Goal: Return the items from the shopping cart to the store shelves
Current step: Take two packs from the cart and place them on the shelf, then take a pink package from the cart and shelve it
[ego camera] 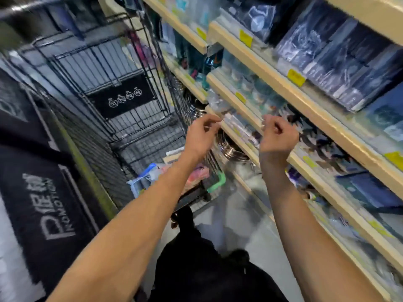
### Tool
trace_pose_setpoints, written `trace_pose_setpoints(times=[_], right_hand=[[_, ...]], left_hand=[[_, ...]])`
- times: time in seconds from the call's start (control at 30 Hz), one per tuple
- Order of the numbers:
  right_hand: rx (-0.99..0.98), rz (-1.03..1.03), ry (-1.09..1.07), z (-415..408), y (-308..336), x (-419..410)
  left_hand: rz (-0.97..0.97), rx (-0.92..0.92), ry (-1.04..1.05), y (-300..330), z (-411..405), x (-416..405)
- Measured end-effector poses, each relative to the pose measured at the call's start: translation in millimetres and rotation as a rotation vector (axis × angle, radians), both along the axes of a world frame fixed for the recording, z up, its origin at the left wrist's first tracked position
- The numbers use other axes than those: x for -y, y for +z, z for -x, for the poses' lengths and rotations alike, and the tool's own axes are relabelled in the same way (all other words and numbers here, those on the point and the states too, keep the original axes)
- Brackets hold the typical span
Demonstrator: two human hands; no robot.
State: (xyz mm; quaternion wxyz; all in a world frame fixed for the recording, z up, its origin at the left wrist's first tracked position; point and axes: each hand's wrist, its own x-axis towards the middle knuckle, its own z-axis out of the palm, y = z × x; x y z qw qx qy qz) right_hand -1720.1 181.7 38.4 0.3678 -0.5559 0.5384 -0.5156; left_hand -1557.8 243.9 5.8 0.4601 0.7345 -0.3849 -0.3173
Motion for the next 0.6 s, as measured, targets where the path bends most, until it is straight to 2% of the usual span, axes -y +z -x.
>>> trace_pose_setpoints(times=[0.07,0.23,0.3,0.37,0.47,0.53,0.6], right_hand=[[-0.035,-0.093,0.166,-41.6,-11.9,-11.3],[-0.222,-0.316,0.484,-125.6,-58.0,-39.6],[-0.352,-0.357,0.581,-145.0,-77.4,-50.4],[-0.449,-0.483,0.623,-152.1,-95.7,-58.6],[-0.561,-0.597,0.651,-155.3,-125.9,-61.9],[-0.603,-0.653,0.705,-160.7,-139.9,-55.9],[-0.675,-0.713,0.776,-163.7,-156.5,-48.1]], left_hand=[[-0.112,-0.057,0.063,-18.6,-42.3,-26.6],[-0.438,-0.336,0.219,-76.0,-133.5,-103.0],[-0.534,-0.369,0.289,-104.0,-159.9,-131.1],[-0.643,-0.333,0.336,-124.9,-174.2,-153.5],[-0.697,-0.413,0.365,-139.7,-179.9,-163.8],[-0.679,-0.533,0.399,-145.0,-180.4,-156.9],[-0.676,-0.572,0.452,-158.4,-175.5,-148.0]])
